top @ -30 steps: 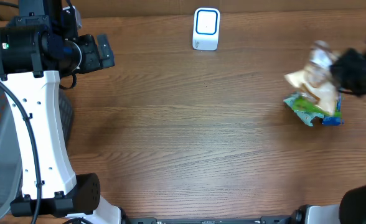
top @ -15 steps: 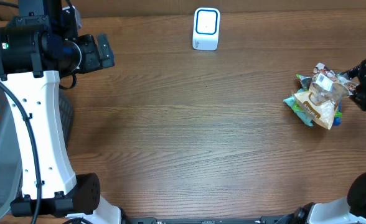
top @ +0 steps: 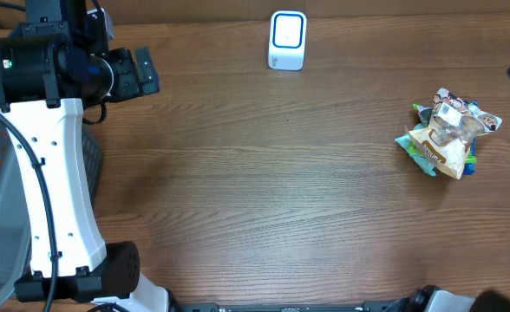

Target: Scan the item barcode

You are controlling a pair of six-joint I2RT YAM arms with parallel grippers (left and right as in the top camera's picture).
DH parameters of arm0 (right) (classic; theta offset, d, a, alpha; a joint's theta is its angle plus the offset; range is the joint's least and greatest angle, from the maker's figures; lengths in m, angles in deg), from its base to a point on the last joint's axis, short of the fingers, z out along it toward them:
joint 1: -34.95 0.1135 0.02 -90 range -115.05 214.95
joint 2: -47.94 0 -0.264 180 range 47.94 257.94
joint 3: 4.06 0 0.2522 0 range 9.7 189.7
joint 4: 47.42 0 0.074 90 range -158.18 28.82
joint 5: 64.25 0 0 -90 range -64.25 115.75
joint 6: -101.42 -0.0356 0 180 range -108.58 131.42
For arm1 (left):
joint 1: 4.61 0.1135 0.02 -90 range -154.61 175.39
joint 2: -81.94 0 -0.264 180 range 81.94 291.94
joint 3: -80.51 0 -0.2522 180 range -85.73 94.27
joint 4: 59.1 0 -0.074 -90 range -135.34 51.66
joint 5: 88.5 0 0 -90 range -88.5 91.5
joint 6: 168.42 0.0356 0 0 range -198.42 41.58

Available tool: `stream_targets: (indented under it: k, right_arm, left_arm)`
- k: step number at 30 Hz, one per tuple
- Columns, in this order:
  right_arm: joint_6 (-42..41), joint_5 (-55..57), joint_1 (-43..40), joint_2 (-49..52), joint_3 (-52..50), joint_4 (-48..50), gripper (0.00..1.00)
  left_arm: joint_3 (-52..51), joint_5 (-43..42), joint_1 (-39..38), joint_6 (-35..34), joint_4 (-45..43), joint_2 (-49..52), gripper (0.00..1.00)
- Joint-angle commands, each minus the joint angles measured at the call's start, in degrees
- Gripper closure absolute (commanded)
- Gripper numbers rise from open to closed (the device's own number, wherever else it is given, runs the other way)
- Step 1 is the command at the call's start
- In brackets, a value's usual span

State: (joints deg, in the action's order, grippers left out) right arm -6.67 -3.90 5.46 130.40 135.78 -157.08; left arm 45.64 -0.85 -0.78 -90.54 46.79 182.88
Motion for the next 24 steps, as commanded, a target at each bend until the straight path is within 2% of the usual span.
stream_targets:
  k: [1,8,12,16,17,24]
  right_arm:
    - [-1.84,-0.46,0.28,-6.08,1.99,2.23,0.0]
    - [-0.92,-0.09,0.28,-14.27,1.99,1.03,0.0]
    - [-0.98,3.87,2.67,-16.24,1.86,-0.85,0.0]
    - [-0.98,11.76,5.55,-15.93,1.79,4.09,0.0]
    - [-0.96,15.32,5.55,-15.91,1.22,7.87,0.0]
    - [-0.98,25.88,11.02,-18.14,-1.64,16.39,0.0]
  left_arm:
    - [0.02,-0.2,-0.22,-0.98,-0.02,-0.92,0.0]
    - [0.02,-0.2,-0.22,-0.98,-0.02,-0.92,0.0]
    - [0.02,-0.2,-0.22,-0.98,-0.02,-0.92,0.0]
    - [0.02,-0.2,-0.22,-0.98,-0.02,-0.92,0.0]
    - [0.02,-0.2,-0.22,-0.98,-0.02,-0.92,0.0]
    - [0.02,-0.2,-0.22,-0.98,-0.02,-0.92,0.0]
